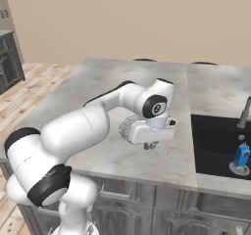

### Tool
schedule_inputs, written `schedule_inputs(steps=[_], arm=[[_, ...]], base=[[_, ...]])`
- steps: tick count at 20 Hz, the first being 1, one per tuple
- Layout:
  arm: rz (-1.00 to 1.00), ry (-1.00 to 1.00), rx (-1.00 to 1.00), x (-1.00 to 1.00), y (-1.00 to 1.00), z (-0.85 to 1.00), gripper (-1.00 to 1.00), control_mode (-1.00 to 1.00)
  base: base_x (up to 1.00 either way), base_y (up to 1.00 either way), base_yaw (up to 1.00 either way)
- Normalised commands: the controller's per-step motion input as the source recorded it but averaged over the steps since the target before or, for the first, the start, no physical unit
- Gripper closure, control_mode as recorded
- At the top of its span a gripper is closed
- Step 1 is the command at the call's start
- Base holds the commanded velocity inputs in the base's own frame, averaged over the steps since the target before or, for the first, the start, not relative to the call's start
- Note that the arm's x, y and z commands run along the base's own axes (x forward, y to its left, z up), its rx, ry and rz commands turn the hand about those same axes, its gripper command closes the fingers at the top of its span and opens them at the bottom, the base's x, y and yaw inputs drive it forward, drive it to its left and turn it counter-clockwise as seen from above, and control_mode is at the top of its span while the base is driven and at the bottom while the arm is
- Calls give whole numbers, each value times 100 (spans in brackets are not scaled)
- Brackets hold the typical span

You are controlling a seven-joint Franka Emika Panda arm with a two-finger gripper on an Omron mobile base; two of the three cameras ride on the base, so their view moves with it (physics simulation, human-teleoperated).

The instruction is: Pick the strainer and saucepan and place them in the sink. Then turn on the water.

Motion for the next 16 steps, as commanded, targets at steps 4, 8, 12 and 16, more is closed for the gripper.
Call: schedule_inputs(steps=[4, 8, 12, 16], arm=[[0, 0, 0, 0, 0, 0, 100, 100], [0, 0, 0, 0, 0, 0, 100, 100], [0, 0, 0, 0, 0, 0, 100, 100], [0, 0, 0, 0, 0, 0, 100, 100]], base=[[-41, -59, -14], [-39, -77, -16], [-12, -100, -10], [0, -100, -2]])
